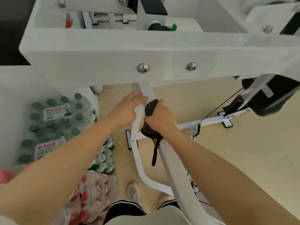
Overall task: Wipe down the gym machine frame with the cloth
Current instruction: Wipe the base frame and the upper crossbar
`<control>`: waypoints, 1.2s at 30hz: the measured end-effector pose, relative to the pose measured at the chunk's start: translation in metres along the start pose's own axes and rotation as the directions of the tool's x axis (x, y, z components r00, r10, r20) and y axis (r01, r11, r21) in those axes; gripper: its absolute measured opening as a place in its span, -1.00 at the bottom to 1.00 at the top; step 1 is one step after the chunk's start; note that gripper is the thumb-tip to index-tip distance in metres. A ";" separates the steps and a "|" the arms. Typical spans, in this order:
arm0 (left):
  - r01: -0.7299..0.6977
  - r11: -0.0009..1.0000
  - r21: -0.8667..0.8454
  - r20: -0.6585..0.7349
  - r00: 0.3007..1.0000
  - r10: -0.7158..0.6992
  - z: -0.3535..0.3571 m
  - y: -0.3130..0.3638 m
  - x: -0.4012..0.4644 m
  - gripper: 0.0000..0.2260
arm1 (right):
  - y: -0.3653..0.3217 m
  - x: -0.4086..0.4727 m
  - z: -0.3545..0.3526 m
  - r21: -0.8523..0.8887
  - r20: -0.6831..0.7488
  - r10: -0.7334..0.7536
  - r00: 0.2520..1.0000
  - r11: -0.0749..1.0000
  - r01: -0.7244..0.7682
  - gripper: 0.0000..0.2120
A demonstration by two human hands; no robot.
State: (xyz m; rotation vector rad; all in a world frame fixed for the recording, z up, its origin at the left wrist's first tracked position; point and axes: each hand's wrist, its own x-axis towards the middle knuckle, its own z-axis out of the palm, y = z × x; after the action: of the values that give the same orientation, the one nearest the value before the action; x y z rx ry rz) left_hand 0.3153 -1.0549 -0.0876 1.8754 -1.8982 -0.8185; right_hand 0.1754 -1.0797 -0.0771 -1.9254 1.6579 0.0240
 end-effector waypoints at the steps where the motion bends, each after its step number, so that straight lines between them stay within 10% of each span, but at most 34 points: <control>1: 0.000 1.000 0.015 0.001 1.000 0.000 0.000 0.000 0.000 -0.29 | -0.003 0.008 -0.003 0.054 0.017 -0.009 1.000 0.998 0.008 -0.48; 8: 0.045 0.999 -0.011 0.004 0.999 -0.045 0.000 0.007 -0.004 -0.26 | 0.014 -0.026 0.010 -0.278 -0.031 -0.246 0.969 0.933 0.228 -0.18; 16: 0.123 0.976 -0.182 0.025 0.992 -0.121 -0.004 0.013 -0.013 -0.31 | 0.032 -0.006 -0.002 -0.314 0.081 -0.571 0.817 0.763 0.565 -0.40; 24: 0.316 0.915 -0.253 -0.099 0.932 -0.349 -0.007 -0.014 -0.045 -0.38 | 0.004 0.043 -0.022 -0.470 0.359 -0.713 0.602 0.419 0.777 -0.49; 29: 0.302 0.918 -0.258 -0.066 0.942 -0.328 -0.004 -0.014 -0.050 -0.38 | 0.035 0.009 -0.018 -0.341 0.457 -0.820 0.345 0.197 0.919 -0.56; 33: 0.281 0.914 -0.293 -0.081 0.945 -0.316 -0.002 -0.008 -0.049 -0.39 | 0.015 0.033 -0.023 -0.366 0.443 -0.806 0.393 0.237 0.900 -0.59; 36: 0.270 0.918 -0.290 -0.087 0.948 -0.306 -0.002 -0.007 -0.051 -0.39 | -0.006 0.054 -0.023 -0.462 0.346 -0.739 0.578 0.402 0.790 -0.65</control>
State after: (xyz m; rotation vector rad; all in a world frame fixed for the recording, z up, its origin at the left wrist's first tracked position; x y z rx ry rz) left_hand 0.3254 -1.0048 -0.0830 2.0013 -1.3672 -0.9661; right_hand 0.1846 -1.1381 -0.0761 -2.9598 0.5293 0.2724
